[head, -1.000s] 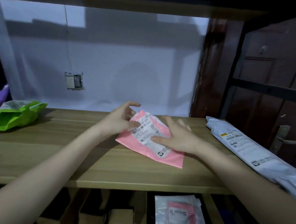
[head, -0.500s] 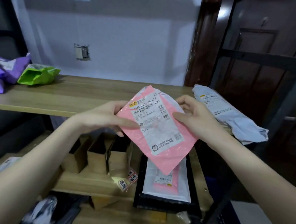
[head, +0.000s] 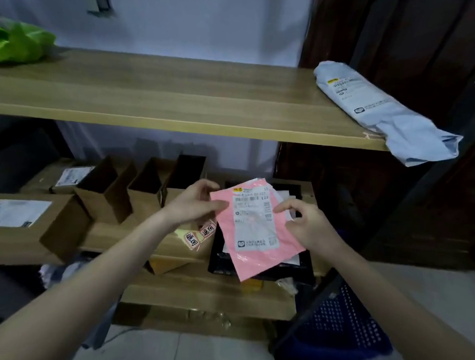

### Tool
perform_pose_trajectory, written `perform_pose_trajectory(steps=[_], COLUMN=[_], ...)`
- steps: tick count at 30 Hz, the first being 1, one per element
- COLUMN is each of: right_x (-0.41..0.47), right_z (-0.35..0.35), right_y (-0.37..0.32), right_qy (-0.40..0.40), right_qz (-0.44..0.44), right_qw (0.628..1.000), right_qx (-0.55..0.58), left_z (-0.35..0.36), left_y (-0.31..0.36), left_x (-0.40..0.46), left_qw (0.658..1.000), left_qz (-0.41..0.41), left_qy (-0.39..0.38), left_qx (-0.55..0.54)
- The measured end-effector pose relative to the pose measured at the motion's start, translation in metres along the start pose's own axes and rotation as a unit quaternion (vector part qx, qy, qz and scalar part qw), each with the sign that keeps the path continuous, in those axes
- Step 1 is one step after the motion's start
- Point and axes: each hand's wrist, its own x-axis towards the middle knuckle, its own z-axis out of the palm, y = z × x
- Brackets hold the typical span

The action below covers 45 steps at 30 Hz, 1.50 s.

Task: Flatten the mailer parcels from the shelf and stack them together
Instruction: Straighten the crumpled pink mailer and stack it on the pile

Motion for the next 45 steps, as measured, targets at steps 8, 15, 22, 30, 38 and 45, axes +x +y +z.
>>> perform_pose_trajectory(steps=[8,15,22,30,38,45], right_x=[0.054,0.084,0.094,0.099,0.102,0.108], right_z=[0.044,0.067,0.083,0.107,0.103,0.094], right_y=[0.059,0.090,0.111,0.133,0.136,0.135], right_qy=[0.011,-0.053,-0.004,-0.122,-0.149,-0.168], right_qz=[0.126,0.183,0.041,0.048,0.041,0.055], right_qw=[0.992,0.980,0.954,0.958,0.960,0.968], right_qx=[0.006,-0.062,-0.296,-0.254,-0.232,-0.179], left_z=[0.059,0.084,0.107,0.108,0.107,0.102], left_y=[-0.054,-0.090,-0.106,-0.126,-0.129,-0.125], left_x=[0.083,0.125,0.134,0.142,0.145,0.150], left_qw=[0.998,0.973,0.893,0.880,0.885,0.889], left_qz=[0.044,0.069,0.142,0.087,0.077,0.064], left_qy=[-0.035,-0.077,0.005,-0.101,-0.126,-0.156], left_qx=[0.024,0.204,0.426,0.455,0.442,0.425])
